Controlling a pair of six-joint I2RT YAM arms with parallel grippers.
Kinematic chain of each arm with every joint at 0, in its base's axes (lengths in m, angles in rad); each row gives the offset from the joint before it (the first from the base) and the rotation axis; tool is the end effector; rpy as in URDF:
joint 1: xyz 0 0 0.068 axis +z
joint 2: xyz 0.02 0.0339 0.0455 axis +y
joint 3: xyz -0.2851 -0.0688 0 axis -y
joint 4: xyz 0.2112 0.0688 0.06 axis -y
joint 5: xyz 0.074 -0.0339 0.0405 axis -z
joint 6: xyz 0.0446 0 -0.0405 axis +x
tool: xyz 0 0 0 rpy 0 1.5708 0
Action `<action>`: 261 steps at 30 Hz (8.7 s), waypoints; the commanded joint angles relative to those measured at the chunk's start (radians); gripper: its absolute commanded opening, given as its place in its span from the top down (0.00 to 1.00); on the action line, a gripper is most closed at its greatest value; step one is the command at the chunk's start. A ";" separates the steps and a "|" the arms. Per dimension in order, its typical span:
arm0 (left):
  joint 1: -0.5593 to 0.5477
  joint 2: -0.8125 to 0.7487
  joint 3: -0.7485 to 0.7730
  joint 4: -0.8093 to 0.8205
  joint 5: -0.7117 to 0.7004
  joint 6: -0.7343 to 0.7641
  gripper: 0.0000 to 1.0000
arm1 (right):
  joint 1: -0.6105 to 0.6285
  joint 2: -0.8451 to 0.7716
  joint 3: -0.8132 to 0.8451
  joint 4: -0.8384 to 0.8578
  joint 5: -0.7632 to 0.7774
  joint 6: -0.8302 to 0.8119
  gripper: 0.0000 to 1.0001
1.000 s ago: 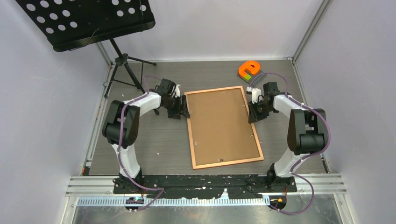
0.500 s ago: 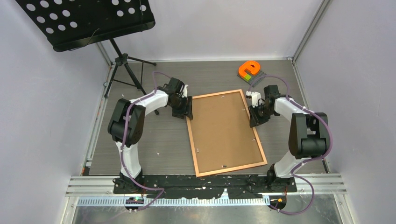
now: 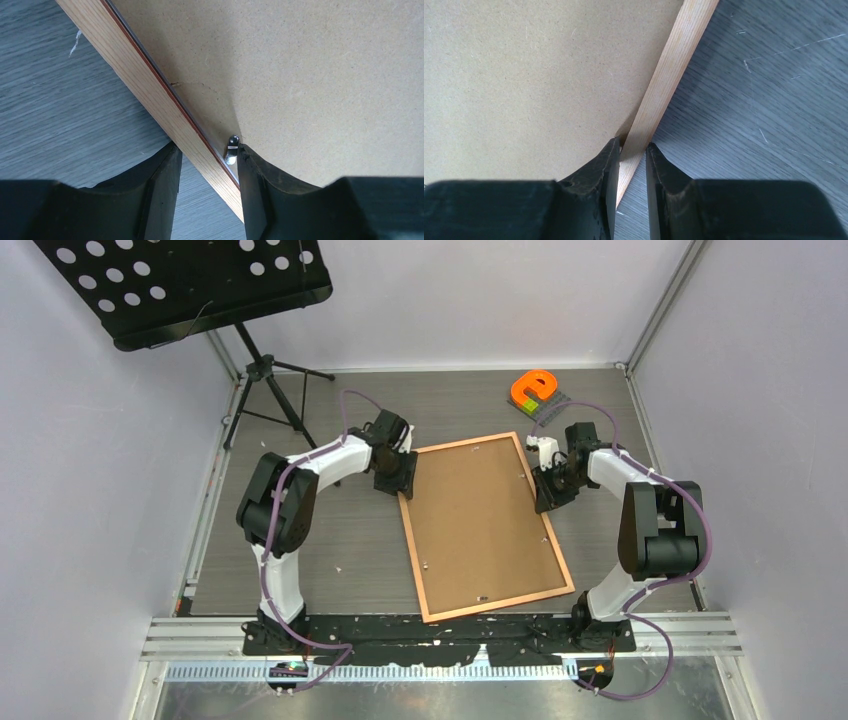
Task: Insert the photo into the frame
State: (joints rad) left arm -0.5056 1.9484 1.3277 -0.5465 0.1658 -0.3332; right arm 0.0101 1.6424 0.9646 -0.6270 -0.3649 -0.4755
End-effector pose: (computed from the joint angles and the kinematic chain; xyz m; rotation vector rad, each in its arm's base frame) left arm 0.3273 -0.1896 0.1960 0.2891 2.7914 -0.4467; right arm 0.2728 0.0187 0.2006 -0.7329 2.6742 0.4121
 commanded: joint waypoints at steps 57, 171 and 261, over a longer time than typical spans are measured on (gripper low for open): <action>0.032 -0.113 -0.002 -0.168 0.073 0.085 0.10 | -0.060 0.128 0.144 0.142 -0.040 0.465 0.94; -0.165 -0.205 -0.144 -0.052 -0.107 0.094 0.27 | -0.064 0.116 0.125 0.217 -0.147 0.525 0.94; 0.096 -0.369 -0.004 -0.149 0.063 0.180 0.00 | -0.024 0.400 0.561 -0.087 0.006 0.028 0.93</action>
State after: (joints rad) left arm -0.4164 1.5806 1.3048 -0.7013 0.2138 -0.1734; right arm -0.0273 2.0312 1.5009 -0.7116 -0.3634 -0.3912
